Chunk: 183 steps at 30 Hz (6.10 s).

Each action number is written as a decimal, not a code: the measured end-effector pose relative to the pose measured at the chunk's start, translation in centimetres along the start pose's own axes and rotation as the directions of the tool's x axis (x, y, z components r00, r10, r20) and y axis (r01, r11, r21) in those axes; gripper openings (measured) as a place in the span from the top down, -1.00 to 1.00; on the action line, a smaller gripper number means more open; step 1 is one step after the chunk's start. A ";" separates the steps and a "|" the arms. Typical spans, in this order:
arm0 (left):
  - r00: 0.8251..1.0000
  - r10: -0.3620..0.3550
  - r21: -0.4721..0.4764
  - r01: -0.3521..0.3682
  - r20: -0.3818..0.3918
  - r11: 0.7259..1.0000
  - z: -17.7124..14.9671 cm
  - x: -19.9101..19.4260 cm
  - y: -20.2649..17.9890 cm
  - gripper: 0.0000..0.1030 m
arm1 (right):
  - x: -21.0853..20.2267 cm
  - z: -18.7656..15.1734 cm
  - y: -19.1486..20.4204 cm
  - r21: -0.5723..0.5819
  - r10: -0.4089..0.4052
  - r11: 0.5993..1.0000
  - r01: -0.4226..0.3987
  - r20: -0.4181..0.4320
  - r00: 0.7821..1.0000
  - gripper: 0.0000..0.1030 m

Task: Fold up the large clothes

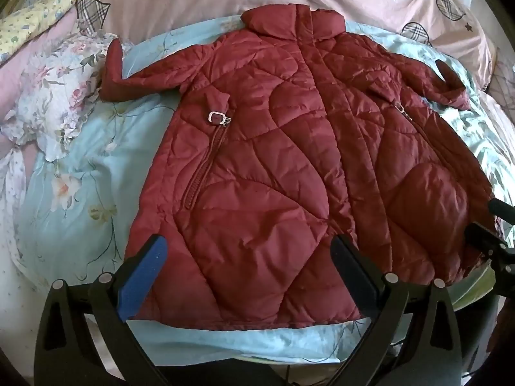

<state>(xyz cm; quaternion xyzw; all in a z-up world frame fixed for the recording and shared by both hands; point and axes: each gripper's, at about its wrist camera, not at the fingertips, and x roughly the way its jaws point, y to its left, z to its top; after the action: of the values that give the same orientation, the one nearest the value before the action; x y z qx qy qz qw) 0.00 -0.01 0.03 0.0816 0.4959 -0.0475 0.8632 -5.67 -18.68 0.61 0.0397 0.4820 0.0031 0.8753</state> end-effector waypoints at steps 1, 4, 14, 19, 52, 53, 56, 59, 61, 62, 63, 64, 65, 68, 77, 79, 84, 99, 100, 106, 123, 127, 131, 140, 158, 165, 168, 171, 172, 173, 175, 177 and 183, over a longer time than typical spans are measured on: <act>1.000 -0.002 0.002 0.002 0.000 1.000 0.0 0.0 0.0 -0.98 | 0.0 0.0 0.0 0.001 0.001 1.000 -0.001 0.000 1.000 -0.89; 1.000 0.000 0.007 0.000 0.003 1.000 0.0 -0.1 -0.1 -0.98 | 0.0 0.0 0.2 0.002 0.002 1.000 -0.002 0.001 1.000 -0.89; 1.000 0.000 0.005 0.000 0.007 1.000 0.2 -0.3 -0.3 -0.98 | 0.0 0.5 -0.2 0.001 0.003 1.000 -0.003 -0.003 1.000 -0.89; 1.000 -0.001 0.009 0.001 0.006 1.000 0.1 -0.2 0.1 -0.98 | -0.1 0.5 -0.2 0.003 0.001 1.000 -0.001 -0.003 1.000 -0.89; 0.989 -0.119 -0.067 0.113 -0.087 0.991 2.0 3.9 0.6 -0.98 | 0.2 4.1 -7.5 0.122 -0.065 0.991 0.050 0.128 0.990 -0.89; 0.990 -0.109 -0.071 0.102 -0.092 0.992 2.2 4.2 0.7 -0.98 | 0.2 4.5 -8.2 0.130 -0.080 0.990 0.063 0.128 0.989 -0.89; 0.990 -0.110 -0.090 0.102 -0.087 0.991 2.9 5.0 0.8 -0.98 | 0.5 5.7 -10.2 0.162 -0.103 0.983 0.082 0.128 0.986 -0.89; 0.990 -0.116 -0.103 0.107 -0.080 0.989 3.9 5.8 0.9 -0.98 | 0.9 7.2 -12.6 0.197 -0.126 0.975 0.099 0.128 0.984 -0.89; 0.990 -0.112 -0.105 0.103 -0.082 0.989 4.4 6.1 1.0 -0.98 | 1.5 8.2 -14.3 0.228 -0.139 0.968 0.109 0.122 0.983 -0.89; 0.990 -0.114 -0.108 0.105 -0.079 0.989 4.8 6.2 1.0 -0.98 | 1.6 8.7 -15.1 0.240 -0.150 0.964 0.117 0.124 0.981 -0.89; 0.990 -0.114 -0.110 0.104 -0.085 0.988 5.1 6.4 1.1 -0.98 | 1.8 9.4 -16.3 0.261 -0.155 0.958 0.117 0.129 0.980 -0.89; 0.990 -0.121 -0.113 0.112 -0.074 0.987 5.4 6.5 1.2 -0.98 | 2.0 10.0 -17.2 0.278 -0.157 0.954 0.114 0.136 0.978 -0.89; 0.990 -0.133 -0.113 0.126 -0.056 0.986 5.6 6.4 1.3 -0.98 | 2.2 10.6 -18.3 0.297 -0.166 0.947 0.119 0.140 0.976 -0.89; 0.990 -0.142 -0.104 0.139 -0.023 0.985 6.7 6.4 1.3 -0.98 | 3.2 12.4 -21.4 0.348 -0.208 0.926 0.147 0.143 0.968 -0.86; 0.994 -0.104 -0.089 0.102 -0.023 0.991 9.4 7.7 1.2 -0.98 | 7.8 18.2 -29.5 0.448 -0.328 0.859 0.249 0.108 0.938 -0.78; 0.995 -0.102 -0.105 0.100 -0.018 0.989 9.9 8.0 1.3 -0.98 | 8.9 19.1 -30.7 0.461 -0.344 0.845 0.269 0.085 0.935 -0.67; 0.995 -0.094 -0.135 0.095 0.009 0.986 10.8 8.7 1.8 -0.98 | 11.3 20.6 -33.6 0.493 -0.367 0.818 0.296 0.051 0.929 -0.50; 0.996 -0.091 -0.126 0.088 -0.013 0.988 11.6 10.4 1.8 -0.98 | 8.8 21.9 -29.6 0.474 -0.184 0.879 0.055 0.232 0.955 0.79; 0.995 -0.094 -0.130 0.091 -0.023 0.987 11.6 10.6 1.9 -0.98 | 8.6 22.0 -28.9 0.460 -0.167 0.887 0.038 0.244 0.955 0.79; 0.981 -0.178 -0.159 0.165 -0.072 0.973 11.0 11.4 2.9 -0.98 | 7.2 23.1 -21.9 0.333 -0.001 0.937 -0.109 0.313 0.950 0.79; 0.928 -0.372 -0.311 0.349 -0.017 0.884 11.2 10.8 7.5 -0.98 | 13.4 23.0 -2.1 -0.027 0.286 0.958 -0.286 0.190 0.939 0.79; 0.909 -0.416 -0.331 0.394 0.005 0.857 11.9 11.3 8.7 -0.98 | 15.2 22.2 0.8 -0.114 0.325 0.944 -0.310 0.147 0.934 0.78; 0.896 -0.443 -0.344 0.426 0.031 0.837 13.4 11.9 10.1 -0.98 | 16.5 21.4 3.1 -0.230 0.382 0.907 -0.353 0.095 0.919 0.77; 0.844 -0.535 -0.341 0.507 0.013 0.792 20.2 16.6 10.8 -0.98 | 17.7 20.3 4.8 -0.336 0.404 0.868 -0.365 0.051 0.913 0.69; 0.909 -0.413 -0.198 0.416 0.058 0.888 23.1 17.2 9.4 0.76 | 13.5 19.4 0.4 -0.211 0.394 0.907 -0.364 0.128 0.910 0.29; 0.963 -0.254 -0.138 0.266 0.094 0.954 21.9 16.7 9.7 0.75 | 12.9 21.9 -6.1 -0.010 0.149 0.988 -0.151 0.251 0.957 0.11; 0.973 -0.210 -0.115 0.220 0.096 0.969 21.8 17.3 9.0 0.72 | 14.4 22.8 -7.5 0.017 0.094 0.995 -0.101 0.235 0.967 0.11; 0.975 -0.202 -0.116 0.212 0.097 0.970 21.7 17.5 9.0 0.55 | 17.3 23.0 -8.1 0.029 0.049 0.998 -0.055 0.168 0.985 0.13; 0.978 -0.185 -0.114 0.195 0.095 0.974 21.5 17.5 9.2 0.33 | 18.2 22.8 -8.3 0.035 0.038 0.998 -0.044 0.146 0.989 0.14; 0.985 -0.146 -0.114 0.157 0.095 0.981 21.4 17.2 9.5 0.15 | 18.9 22.6 -8.5 0.038 0.036 0.998 -0.042 0.129 0.991 0.13; 0.983 -0.138 -0.124 0.153 0.122 0.980 21.0 15.9 10.0 0.16 | 19.9 22.1 -8.6 0.041 0.030 0.999 -0.035 0.120 0.992 0.13; 0.960 -0.206 -0.131 0.233 0.189 0.964 20.4 13.5 10.5 0.16 | 20.3 22.0 -8.6 0.044 0.021 0.999 -0.026 0.119 0.993 0.13; 0.917 -0.332 -0.023 0.345 0.224 0.938 21.2 11.9 6.9 0.16 | 21.1 21.9 -8.6 0.039 -0.005 0.999 0.001 0.106 0.994 0.13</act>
<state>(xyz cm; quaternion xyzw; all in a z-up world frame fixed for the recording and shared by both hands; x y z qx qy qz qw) 25.08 2.73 0.87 -0.0377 0.4068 -0.1893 0.8929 23.80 -27.83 -6.19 0.0562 0.4349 -0.0099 0.8987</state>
